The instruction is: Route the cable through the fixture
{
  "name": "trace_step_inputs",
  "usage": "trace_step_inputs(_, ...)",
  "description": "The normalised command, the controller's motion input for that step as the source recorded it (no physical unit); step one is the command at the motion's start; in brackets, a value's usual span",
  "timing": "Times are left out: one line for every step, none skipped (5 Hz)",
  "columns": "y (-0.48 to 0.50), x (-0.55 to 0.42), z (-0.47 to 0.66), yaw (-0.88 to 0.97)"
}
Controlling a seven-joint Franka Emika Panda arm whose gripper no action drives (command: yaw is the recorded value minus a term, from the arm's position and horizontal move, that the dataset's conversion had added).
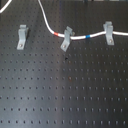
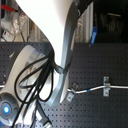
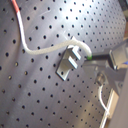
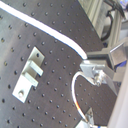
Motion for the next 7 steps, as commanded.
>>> trace_step_inputs(0.344, 0.013, 0.59, -0.65)
trace_step_inputs(0.304, -0.234, 0.31, -0.24)
trace_step_inputs(0.188, -0.375, 0.10, 0.00)
trace_step_inputs(0.334, -0.349, 0.23, -0.05)
trace_step_inputs(0.392, -0.273, 0.20, 0.00)
trace_step_inputs(0.346, -0.332, 0.36, 0.00)
trace_step_inputs(0.138, -0.361, 0.06, 0.00)
